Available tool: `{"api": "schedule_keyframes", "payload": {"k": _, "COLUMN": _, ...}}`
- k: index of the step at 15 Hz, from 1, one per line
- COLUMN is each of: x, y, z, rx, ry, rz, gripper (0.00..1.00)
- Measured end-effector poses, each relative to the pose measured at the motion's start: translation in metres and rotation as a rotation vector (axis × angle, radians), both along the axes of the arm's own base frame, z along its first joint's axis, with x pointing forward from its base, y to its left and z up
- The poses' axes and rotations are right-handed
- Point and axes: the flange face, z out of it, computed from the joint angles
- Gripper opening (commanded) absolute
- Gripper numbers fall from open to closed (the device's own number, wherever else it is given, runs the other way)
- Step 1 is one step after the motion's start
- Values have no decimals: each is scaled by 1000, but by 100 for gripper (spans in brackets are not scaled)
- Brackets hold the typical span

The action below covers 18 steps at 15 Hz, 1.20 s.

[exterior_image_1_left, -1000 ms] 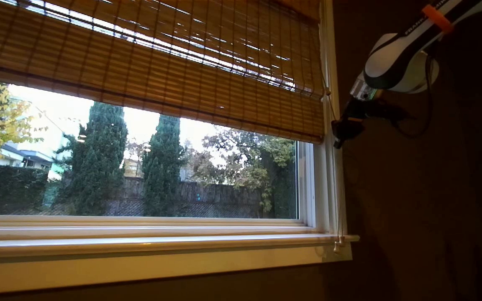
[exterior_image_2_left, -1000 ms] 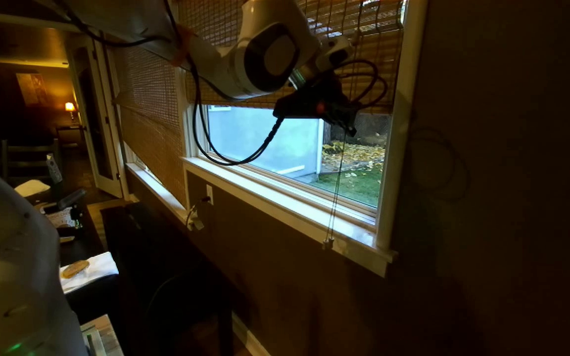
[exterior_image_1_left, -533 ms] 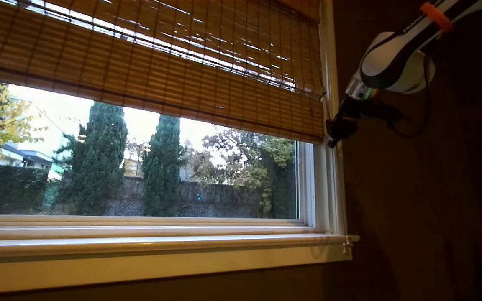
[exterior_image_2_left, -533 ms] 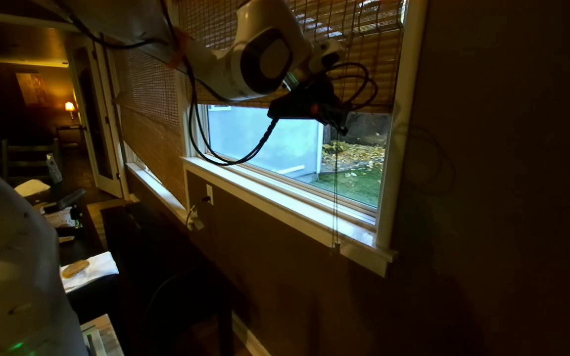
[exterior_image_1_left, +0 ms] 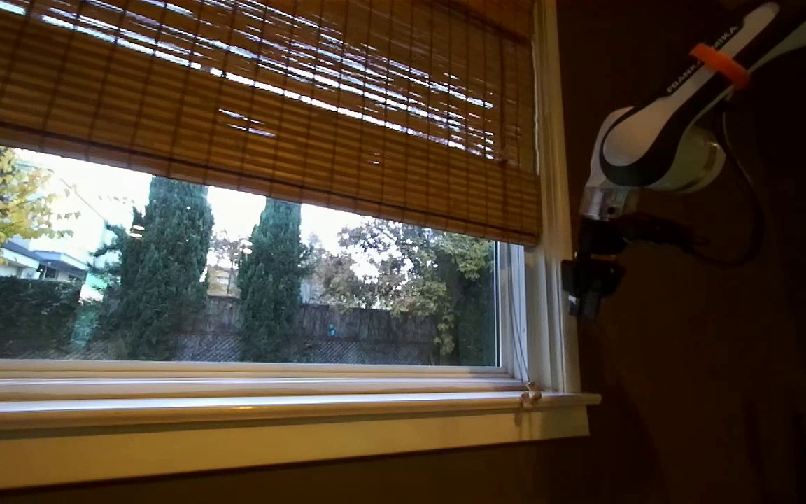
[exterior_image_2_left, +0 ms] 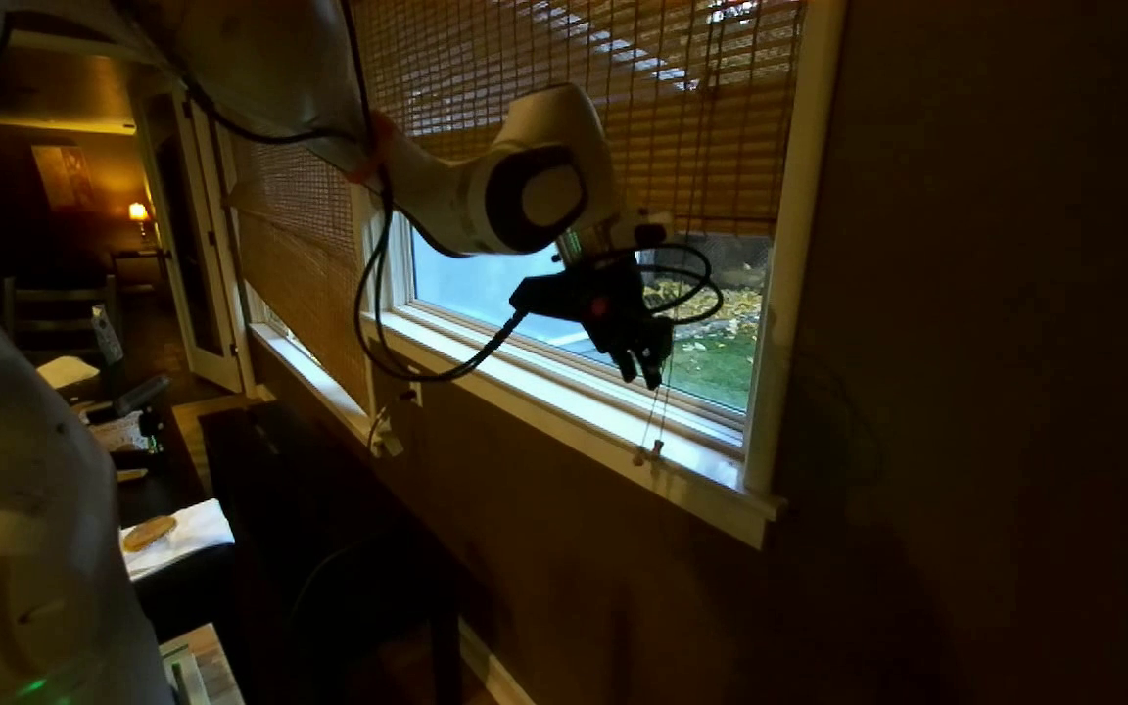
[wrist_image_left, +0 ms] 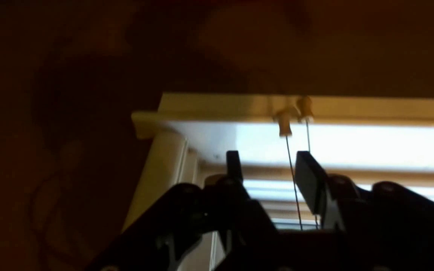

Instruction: Pull the blind pull cord

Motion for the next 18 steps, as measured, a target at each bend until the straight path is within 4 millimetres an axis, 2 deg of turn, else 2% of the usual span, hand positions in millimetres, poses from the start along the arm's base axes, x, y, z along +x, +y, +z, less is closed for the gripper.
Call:
{"api": "schedule_keyframes", "payload": {"k": 3, "x": -8, "y": -1, "z": -27, "rx": 10, "ry": 196, "rz": -19, "gripper": 96}}
{"api": "schedule_keyframes", "payload": {"k": 5, "x": -17, "y": 0, "z": -32, "rx": 18, "ry": 324, "rz": -34, "gripper": 100}}
{"api": "schedule_keyframes", "payload": {"k": 7, "x": -27, "y": 5, "z": -28, "rx": 36, "ry": 439, "rz": -44, "gripper": 100}}
{"api": "schedule_keyframes", "payload": {"k": 10, "x": -42, "y": 24, "z": 6, "rx": 78, "ry": 543, "rz": -40, "gripper": 100}}
{"api": "schedule_keyframes", "payload": {"k": 14, "x": -71, "y": 53, "z": 87, "rx": 105, "ry": 545, "rz": -5, "gripper": 100}}
{"api": "schedule_keyframes", "payload": {"k": 15, "x": -76, "y": 56, "z": 100, "rx": 102, "ry": 527, "rz": 2, "gripper": 100}}
{"api": "schedule_keyframes", "payload": {"k": 16, "x": -78, "y": 57, "z": 103, "rx": 101, "ry": 522, "rz": 2, "gripper": 100}}
{"api": "schedule_keyframes", "payload": {"k": 18, "x": -76, "y": 54, "z": 93, "rx": 104, "ry": 538, "rz": -2, "gripper": 100}}
